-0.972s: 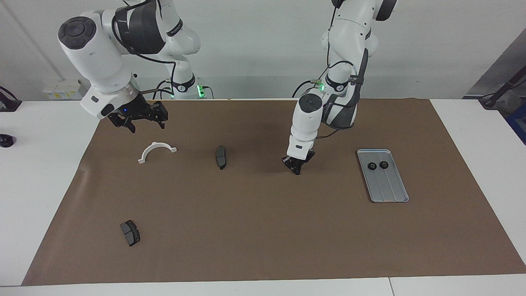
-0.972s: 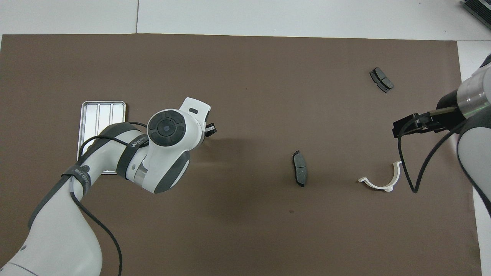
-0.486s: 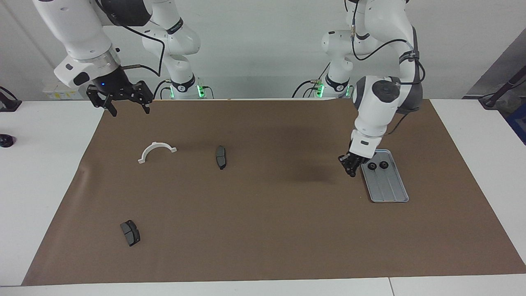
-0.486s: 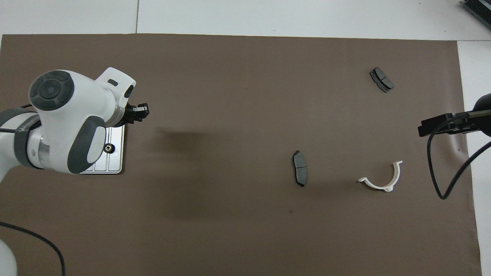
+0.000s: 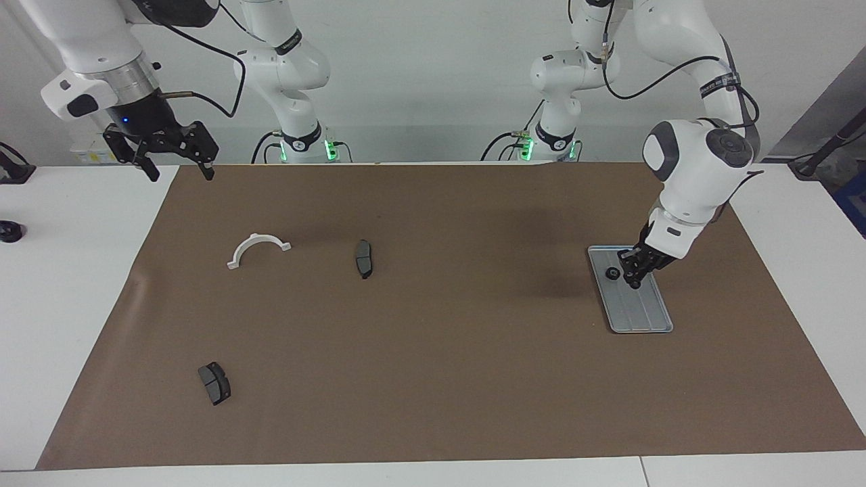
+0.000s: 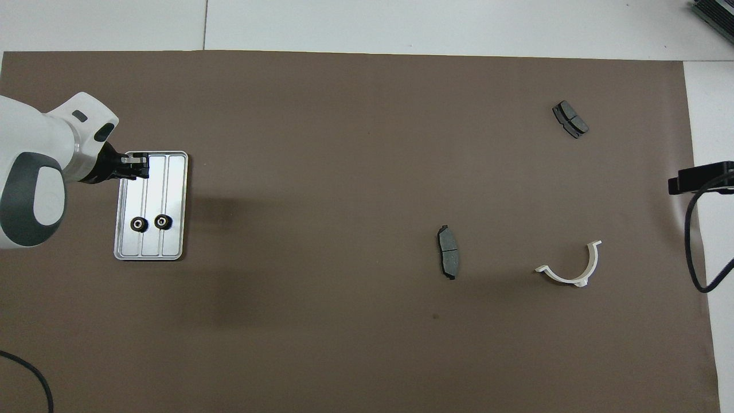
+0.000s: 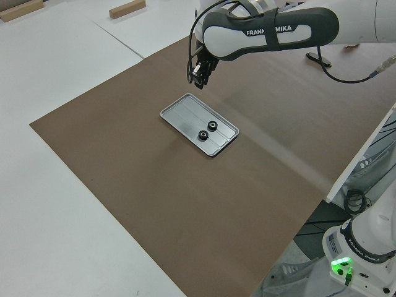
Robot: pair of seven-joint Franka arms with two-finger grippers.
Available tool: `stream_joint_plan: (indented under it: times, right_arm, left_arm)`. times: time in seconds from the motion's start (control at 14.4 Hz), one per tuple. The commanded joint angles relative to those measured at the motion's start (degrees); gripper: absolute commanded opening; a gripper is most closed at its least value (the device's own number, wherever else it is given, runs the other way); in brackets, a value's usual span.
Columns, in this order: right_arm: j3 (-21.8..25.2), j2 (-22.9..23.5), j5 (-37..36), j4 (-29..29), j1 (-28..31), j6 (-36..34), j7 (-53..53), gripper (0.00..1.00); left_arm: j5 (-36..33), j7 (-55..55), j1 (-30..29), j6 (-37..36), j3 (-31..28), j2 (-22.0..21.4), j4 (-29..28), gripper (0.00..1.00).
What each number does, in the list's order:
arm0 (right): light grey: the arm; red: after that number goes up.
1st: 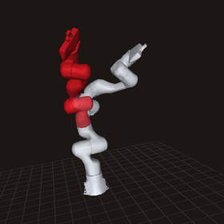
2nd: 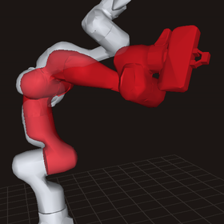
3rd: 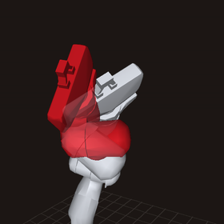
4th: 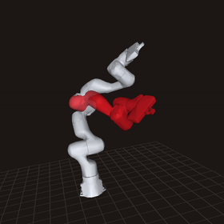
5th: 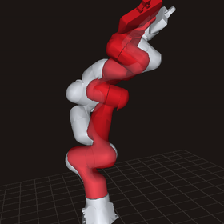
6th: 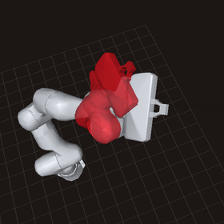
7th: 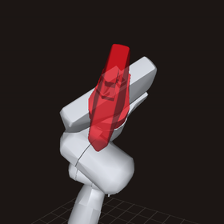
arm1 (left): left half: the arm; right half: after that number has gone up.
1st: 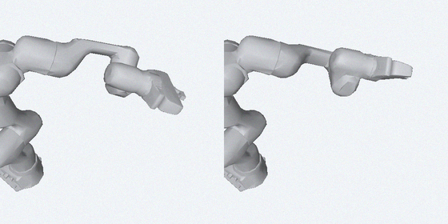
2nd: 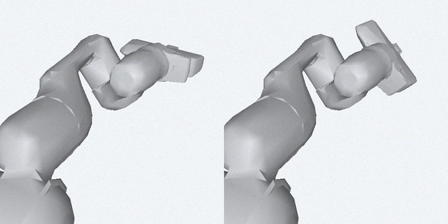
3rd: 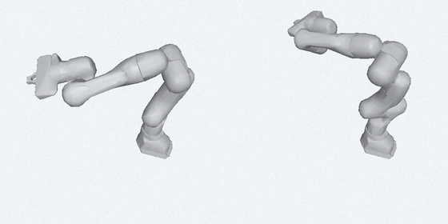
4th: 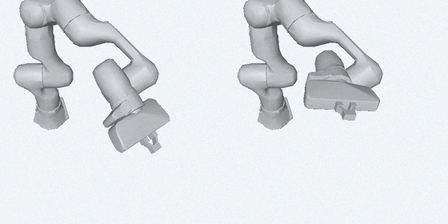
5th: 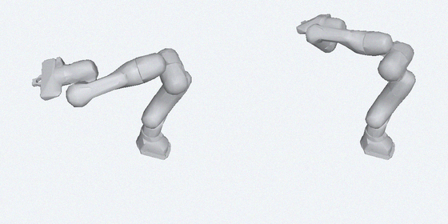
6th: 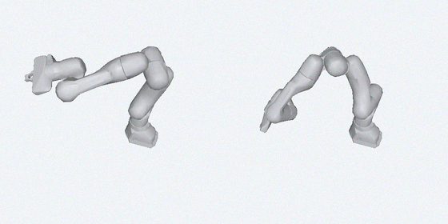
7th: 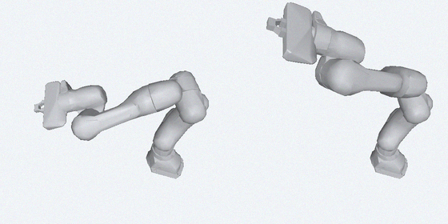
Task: Pick bearing gear from pile to tray
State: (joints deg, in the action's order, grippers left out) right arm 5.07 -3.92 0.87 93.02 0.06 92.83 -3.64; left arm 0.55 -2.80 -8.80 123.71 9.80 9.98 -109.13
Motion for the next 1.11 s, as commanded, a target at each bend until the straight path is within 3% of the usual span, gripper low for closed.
stream_joint_plan:
  times: [0.0, 0.14, 0.42, 0.69, 0.76, 0.83, 0.97, 1.04]
  right_arm:
    - [5.2, -0.6, 1.2, 0.8, -4.2, 1.2, -0.2, 1.00]
    - [7.8, -0.6, 1.2, 0.7, -5.6, -0.3, -0.3, 1.00]
    - [7.5, -0.9, 0.2, 0.1, -5.3, -7.3, -0.5, 1.00]
    - [7.4, -1.9, 0.3, 0.7, -4.8, -6.8, -0.4, 1.00]
    - [7.4, -1.9, 0.3, 0.7, -4.8, -6.7, -0.2, 1.00]
    - [7.4, -2.0, 0.3, 0.8, -4.8, -6.7, -0.3, 1.00]
    - [7.3, -2.1, 0.3, 0.8, -5.1, -6.7, -0.3, 1.00]
    - [7.3, -2.1, 0.3, 0.8, -5.5, -6.7, -0.3, 1.00]
  left_arm:
    - [0.9, 9.3, -4.9, 4.4, 0.4, 0.6, -2.6, 0.00]
    - [0.9, 12.7, -7.1, 7.9, 0.4, 3.2, -2.8, 0.00]
    - [0.9, 9.4, -5.2, 14.8, 0.4, 5.7, -5.7, 0.00]
    - [0.9, 6.0, -3.0, 16.2, 0.4, 5.7, -9.7, 0.01]
    - [0.9, 5.5, -2.5, 16.2, 0.4, 5.3, -10.5, 0.09]
    - [0.9, 5.5, -2.2, 16.0, 0.4, 5.1, -10.8, 0.27]
    - [0.9, 5.6, -2.2, 15.6, 0.4, 5.1, -10.1, 1.00]
    - [0.9, 5.6, -2.2, 14.6, 0.5, 4.7, -8.8, 1.00]
